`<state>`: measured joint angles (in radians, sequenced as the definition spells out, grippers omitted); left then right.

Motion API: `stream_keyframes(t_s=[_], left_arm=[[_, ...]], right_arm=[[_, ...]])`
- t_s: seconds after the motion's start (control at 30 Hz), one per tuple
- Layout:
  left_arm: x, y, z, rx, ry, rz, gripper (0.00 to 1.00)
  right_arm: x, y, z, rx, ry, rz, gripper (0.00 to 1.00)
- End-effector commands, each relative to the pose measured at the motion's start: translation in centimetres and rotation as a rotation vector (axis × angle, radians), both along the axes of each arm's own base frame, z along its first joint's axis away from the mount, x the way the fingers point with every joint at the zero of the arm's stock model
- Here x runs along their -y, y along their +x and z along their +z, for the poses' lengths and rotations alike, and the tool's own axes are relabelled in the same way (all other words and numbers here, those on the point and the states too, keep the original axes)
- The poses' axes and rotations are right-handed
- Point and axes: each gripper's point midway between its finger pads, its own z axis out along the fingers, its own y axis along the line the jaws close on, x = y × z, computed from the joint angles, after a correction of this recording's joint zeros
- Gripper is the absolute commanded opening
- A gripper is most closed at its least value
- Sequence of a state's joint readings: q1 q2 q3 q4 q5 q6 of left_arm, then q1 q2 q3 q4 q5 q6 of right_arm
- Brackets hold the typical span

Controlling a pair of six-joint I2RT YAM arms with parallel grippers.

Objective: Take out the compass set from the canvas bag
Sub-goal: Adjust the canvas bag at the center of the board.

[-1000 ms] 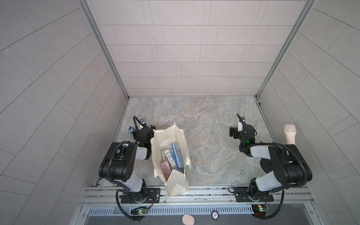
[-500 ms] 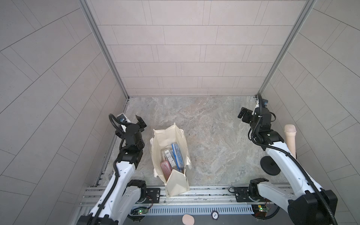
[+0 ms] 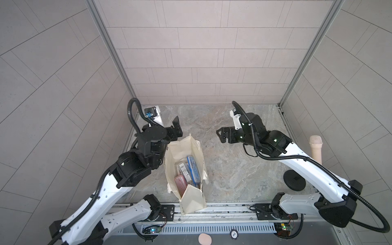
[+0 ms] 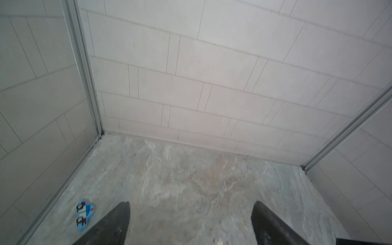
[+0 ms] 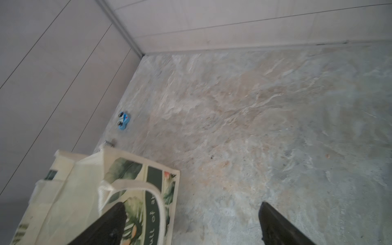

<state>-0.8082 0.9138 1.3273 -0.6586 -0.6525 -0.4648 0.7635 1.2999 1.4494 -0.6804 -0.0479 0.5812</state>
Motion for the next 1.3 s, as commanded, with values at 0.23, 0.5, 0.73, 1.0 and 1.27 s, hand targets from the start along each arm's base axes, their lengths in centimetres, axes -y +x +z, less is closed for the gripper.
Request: stream_keyframes(t_s=[0.23, 0.5, 0.73, 1.0, 1.27], left_arm=[[-4.3, -10.1, -9.4, -0.527, -0.087, -0.003, 0.81], [-0.8, -12.2, -15.7, -0.723, -0.220, -0.099, 0.47], [-1.5, -12.3, -16.8, -0.757, -0.176, -0.054, 0.37], [-1.1, -10.9, -16.5, -0.762, -0.078, -0.052, 0.00], [1.9, -3.1, -15.4, -0.724, -0.020, -0.157, 0.00]], right_arm=[[-4.8, -5.1, -1.9, -0.212, -0.054, 0.213, 0.88], [-7.1, -5.9, -2.2, -0.293, -0.022, 0.270, 0.85], [-6.9, -6.9, -2.4, -0.331, -0.017, 0.268, 0.83], [-5.0, -7.4, -1.5, -0.299, -0.053, 0.250, 0.83], [-0.9, -7.9, -1.3, -0.217, -0.111, 0.186, 0.83]])
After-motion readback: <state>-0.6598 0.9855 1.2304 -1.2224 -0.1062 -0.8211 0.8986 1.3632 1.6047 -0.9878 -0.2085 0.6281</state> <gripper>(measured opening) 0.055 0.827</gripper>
